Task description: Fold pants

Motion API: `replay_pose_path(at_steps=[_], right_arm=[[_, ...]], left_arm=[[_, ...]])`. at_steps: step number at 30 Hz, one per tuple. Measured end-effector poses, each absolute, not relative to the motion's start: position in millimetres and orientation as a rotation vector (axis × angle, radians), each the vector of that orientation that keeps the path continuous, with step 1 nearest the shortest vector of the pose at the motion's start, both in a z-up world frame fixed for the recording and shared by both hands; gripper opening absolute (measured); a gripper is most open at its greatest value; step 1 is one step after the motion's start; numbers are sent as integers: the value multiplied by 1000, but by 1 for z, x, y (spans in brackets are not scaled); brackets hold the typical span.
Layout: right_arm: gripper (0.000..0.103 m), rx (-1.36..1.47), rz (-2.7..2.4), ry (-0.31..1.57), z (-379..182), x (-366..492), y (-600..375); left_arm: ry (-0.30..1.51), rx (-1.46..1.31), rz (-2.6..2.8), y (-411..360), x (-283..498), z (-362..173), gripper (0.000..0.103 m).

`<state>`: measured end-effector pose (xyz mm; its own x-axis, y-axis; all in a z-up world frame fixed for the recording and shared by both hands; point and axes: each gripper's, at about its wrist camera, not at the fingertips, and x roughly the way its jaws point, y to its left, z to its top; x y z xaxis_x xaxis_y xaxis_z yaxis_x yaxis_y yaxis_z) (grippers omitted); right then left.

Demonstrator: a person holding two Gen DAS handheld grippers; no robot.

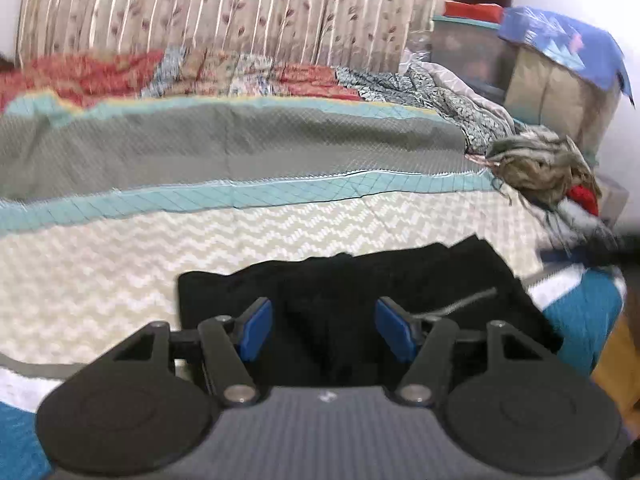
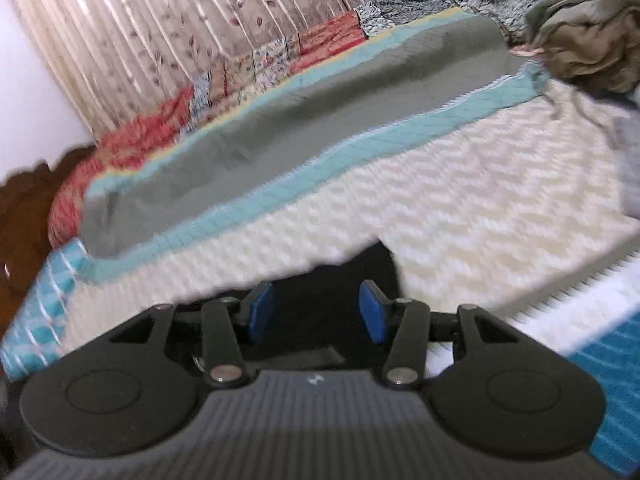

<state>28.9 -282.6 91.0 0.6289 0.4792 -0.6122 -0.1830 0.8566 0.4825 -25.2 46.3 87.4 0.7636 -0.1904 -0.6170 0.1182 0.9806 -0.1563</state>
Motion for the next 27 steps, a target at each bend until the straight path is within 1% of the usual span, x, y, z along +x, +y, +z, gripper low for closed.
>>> replay_pose_path(at_steps=[5,11,13,15,17,18,19,20,21,23,26,27], right_arm=[[50,605,399,871,59,-5,-306],[52,481,337,831,67,5,-305],[52,468,339,837,59,16,-303],[55,471,349,854,49,24,-300],[55,473,338,896,35,26,-299],[51,470,338,927,29,25,-297],[42,465,342,945,25,23,-295],[28,455,344,944,25,20,-291],[21,444,349,936,29,17,-289],[18,454,353,916,39,14,-290],[16,485,395,857,59,7,-284],[16,479,418,835,67,4,-279]], left_arm=[[767,-210,-205,32,17,70,57],[836,-135,-256,-6,30,57,57],[845,-113,-258,-16,32,52,57],[863,-76,-251,-25,35,45,56],[915,-20,-234,-33,41,31,55],[939,0,-232,-35,43,25,55],[946,25,-229,-38,44,20,55],[941,55,-226,-42,44,20,55],[947,75,-224,-45,44,23,56],[958,67,-234,-46,46,36,56],[890,-71,-306,-39,47,77,61],[863,-109,-327,-38,48,92,68]])
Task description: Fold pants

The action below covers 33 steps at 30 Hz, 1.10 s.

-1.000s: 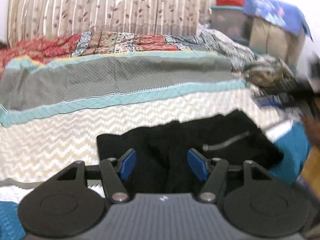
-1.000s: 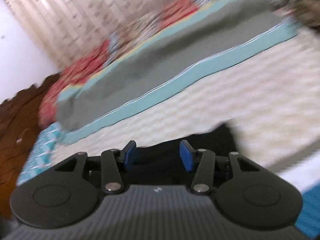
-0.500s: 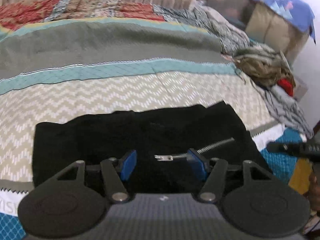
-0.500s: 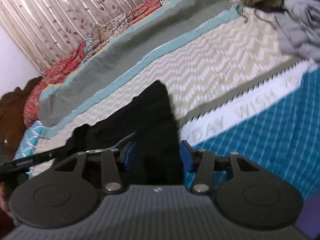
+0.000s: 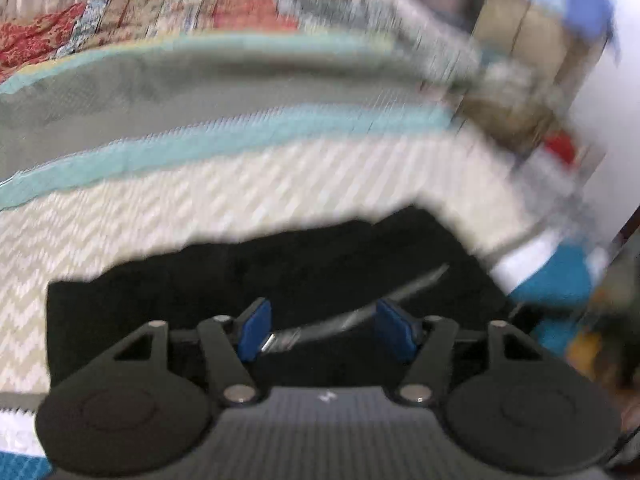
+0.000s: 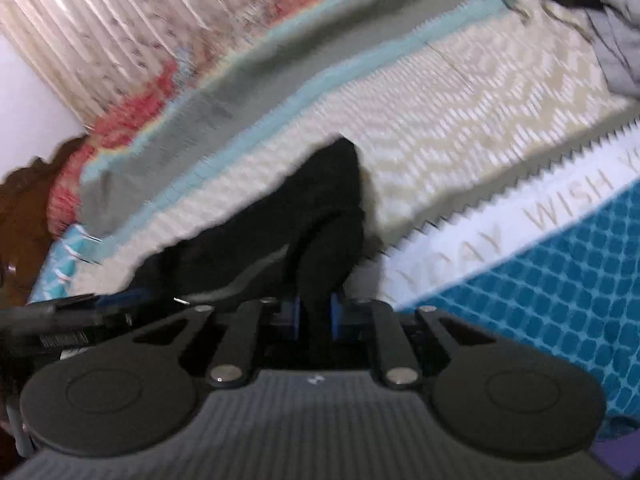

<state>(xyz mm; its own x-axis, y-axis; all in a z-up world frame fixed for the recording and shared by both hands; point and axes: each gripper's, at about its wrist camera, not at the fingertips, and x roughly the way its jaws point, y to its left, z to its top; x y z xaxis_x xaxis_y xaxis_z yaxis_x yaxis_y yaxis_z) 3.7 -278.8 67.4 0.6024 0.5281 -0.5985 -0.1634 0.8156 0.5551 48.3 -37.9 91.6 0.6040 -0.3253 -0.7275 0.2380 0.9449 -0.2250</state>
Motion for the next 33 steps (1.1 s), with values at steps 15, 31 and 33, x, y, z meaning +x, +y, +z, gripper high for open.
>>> replay_pose_path(at_steps=[15,31,33], right_arm=[[23,58,543,657,105,-29,-166],[15,-146,708,573,100,-54,-109],[15,-189,755,565,101,-54,-88]], left_arm=[[1032,-7,-335,-90,104,102,12],[943,-314,-244,65,70,129,12],[936,-342,-205,89,65,126,12]])
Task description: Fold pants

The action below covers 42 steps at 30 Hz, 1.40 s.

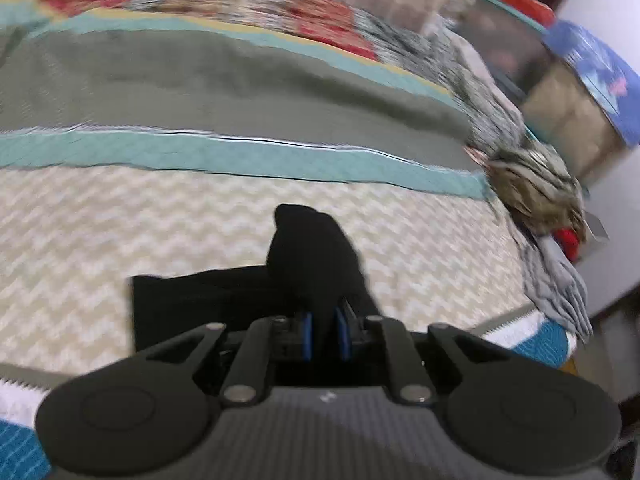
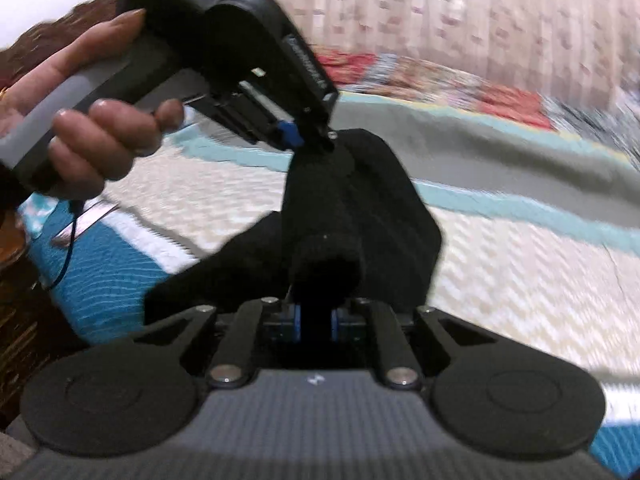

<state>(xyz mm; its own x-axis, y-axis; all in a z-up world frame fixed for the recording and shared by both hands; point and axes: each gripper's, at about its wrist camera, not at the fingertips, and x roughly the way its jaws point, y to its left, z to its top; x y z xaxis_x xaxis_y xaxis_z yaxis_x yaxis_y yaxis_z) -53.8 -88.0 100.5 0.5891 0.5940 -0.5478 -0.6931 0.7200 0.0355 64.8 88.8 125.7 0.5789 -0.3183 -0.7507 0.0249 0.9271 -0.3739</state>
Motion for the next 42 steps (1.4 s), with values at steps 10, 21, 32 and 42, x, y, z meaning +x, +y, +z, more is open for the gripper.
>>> replay_pose_path(at_steps=[10,21,32,42], right_arm=[[27,-400,913,635,59,-50,-11],[53,-248,1101,596,102,-63,-55],[53,-130,1148,802,86,-46,-64],[82,305,732,800,85,16,-183]], left_arm=[[1062,-379,62,169,50,33,37],[925,-559,62,192,17,45,71],[970,-383,96,160,1,27,87],[963,-628,-43,181,2,22,103]])
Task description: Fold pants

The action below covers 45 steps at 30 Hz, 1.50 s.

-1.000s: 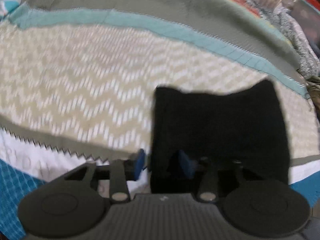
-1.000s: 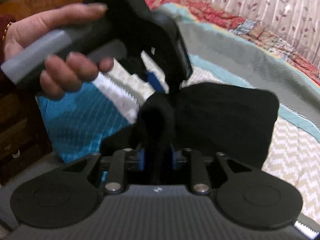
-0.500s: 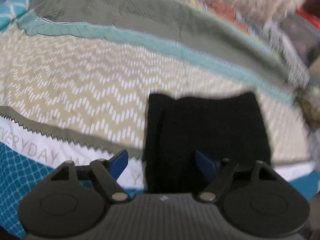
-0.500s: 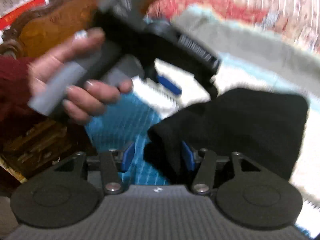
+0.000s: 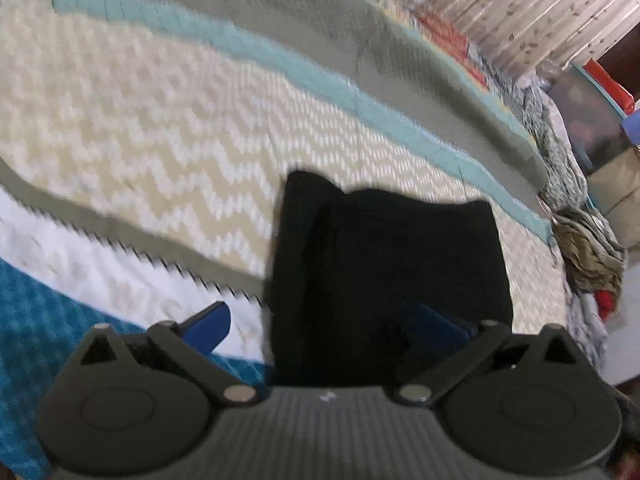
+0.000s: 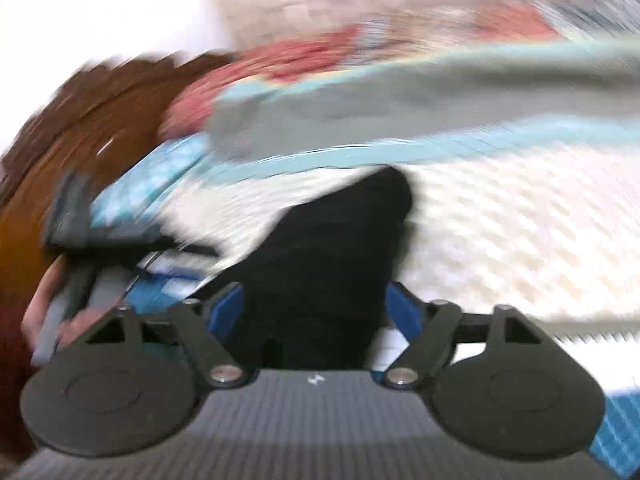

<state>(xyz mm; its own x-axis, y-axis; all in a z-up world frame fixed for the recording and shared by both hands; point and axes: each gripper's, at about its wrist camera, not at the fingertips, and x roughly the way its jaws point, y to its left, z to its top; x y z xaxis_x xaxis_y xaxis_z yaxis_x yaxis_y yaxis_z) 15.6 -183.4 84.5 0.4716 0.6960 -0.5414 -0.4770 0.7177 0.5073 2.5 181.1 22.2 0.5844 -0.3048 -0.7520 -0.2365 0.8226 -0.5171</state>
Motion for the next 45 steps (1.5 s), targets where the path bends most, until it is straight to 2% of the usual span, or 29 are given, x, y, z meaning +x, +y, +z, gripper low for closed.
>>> replay_pose_path(at_steps=[3,8,11,12,13,15,16,18,22,27,31,36,38,40,41,42,44,45], right_arm=[[82,441,698,911,62,38,-184],[83,634,767,1046,35,84,-164],[80,816,792,1210,10,96,-160],[67,883,810,1225,4,94,-160],[65,914,814,1223,6,90,-163],[54,918,817,1223,17,84,-163],[53,901,827,1225,26,84,-162],[49,867,868,1182,49,88,-163],[49,868,884,1036,93,123,-174],[49,791,841,922,125,188,-177],[49,767,788,909,112,236,-177],[49,768,718,971,59,276,-172],[50,757,687,1000,42,281,-174],[57,805,674,988,34,279,-184],[63,819,656,990,32,277,-186],[74,810,628,995,31,277,-186],[76,788,606,989,37,273,-183],[77,772,593,986,43,270,-183]], left_arm=[[1013,-689,-74,177,9,0,103],[975,-749,-109,176,13,-18,100],[936,-770,-113,179,12,-29,79],[921,-807,-127,184,10,-33,63],[913,-863,-140,188,10,-36,54],[905,-946,-144,194,12,-34,46],[892,-958,-154,194,14,-28,43],[843,-944,-200,189,25,-7,43],[754,-845,-265,180,78,36,42],[749,-715,-271,158,174,55,43],[784,-684,-249,143,236,40,44],[872,-642,-191,134,278,-4,44],[883,-607,-162,128,282,-17,53],[872,-600,-119,127,282,-24,79],[870,-601,-111,127,281,-25,79],[870,-597,-107,127,281,-24,79],[881,-566,-64,123,275,-14,79],[878,-545,-42,122,271,-2,76]])
